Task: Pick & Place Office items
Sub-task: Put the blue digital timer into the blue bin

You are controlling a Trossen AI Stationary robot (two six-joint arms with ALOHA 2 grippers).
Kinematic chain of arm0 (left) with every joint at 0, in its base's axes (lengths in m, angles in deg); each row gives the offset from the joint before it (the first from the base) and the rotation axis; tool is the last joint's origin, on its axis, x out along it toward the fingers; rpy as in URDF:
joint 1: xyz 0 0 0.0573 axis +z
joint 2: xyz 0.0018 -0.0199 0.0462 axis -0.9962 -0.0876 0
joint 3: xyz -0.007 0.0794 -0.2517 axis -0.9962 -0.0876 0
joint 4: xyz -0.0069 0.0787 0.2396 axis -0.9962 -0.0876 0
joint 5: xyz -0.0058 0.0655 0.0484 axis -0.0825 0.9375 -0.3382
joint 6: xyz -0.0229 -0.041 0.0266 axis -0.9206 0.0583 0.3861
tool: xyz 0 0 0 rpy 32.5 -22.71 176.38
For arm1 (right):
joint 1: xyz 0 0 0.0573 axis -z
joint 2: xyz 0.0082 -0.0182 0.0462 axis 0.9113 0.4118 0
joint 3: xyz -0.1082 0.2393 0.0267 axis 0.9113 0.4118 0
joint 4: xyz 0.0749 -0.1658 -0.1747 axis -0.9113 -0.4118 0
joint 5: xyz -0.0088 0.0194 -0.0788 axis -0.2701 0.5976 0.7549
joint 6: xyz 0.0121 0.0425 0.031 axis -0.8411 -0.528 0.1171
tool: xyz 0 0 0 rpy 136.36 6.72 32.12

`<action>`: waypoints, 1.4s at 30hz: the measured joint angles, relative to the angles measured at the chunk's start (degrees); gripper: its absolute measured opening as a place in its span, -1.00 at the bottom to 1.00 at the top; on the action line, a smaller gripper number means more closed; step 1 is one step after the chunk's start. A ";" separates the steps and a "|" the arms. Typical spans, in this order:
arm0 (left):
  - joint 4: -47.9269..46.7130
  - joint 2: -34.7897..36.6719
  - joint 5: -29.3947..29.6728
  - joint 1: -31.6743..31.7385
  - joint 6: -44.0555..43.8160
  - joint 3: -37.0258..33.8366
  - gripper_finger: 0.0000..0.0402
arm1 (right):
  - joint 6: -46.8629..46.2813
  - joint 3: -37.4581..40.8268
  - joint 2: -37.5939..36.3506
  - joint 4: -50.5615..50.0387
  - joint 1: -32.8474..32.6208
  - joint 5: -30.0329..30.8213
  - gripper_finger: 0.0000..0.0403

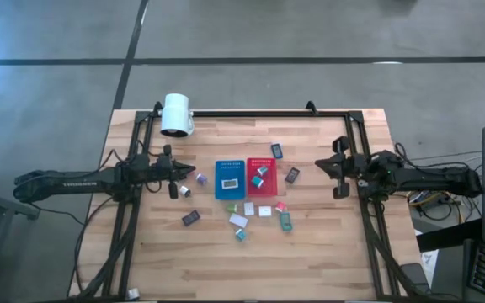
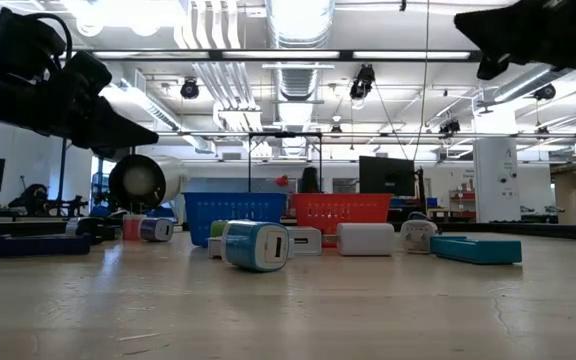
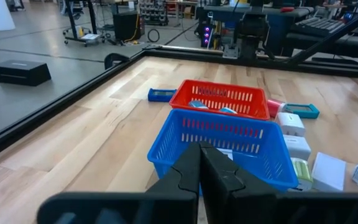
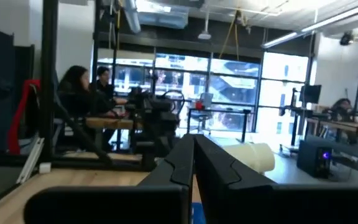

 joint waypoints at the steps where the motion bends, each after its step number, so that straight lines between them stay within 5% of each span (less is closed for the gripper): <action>1: -0.01 0.00 -0.01 0.00 0.09 0.01 -0.95 | 0.00 0.06 -1.16 -1.85 0.02 0.01 -0.96; 14: 0.24 0.00 0.00 0.00 0.73 0.01 -0.97 | 0.81 5.10 -7.02 -4.37 0.06 0.56 -0.96; 42: 0.22 -0.02 0.00 -0.02 3.18 0.00 -0.96 | 2.06 5.12 -2.23 -5.91 0.06 1.53 -0.96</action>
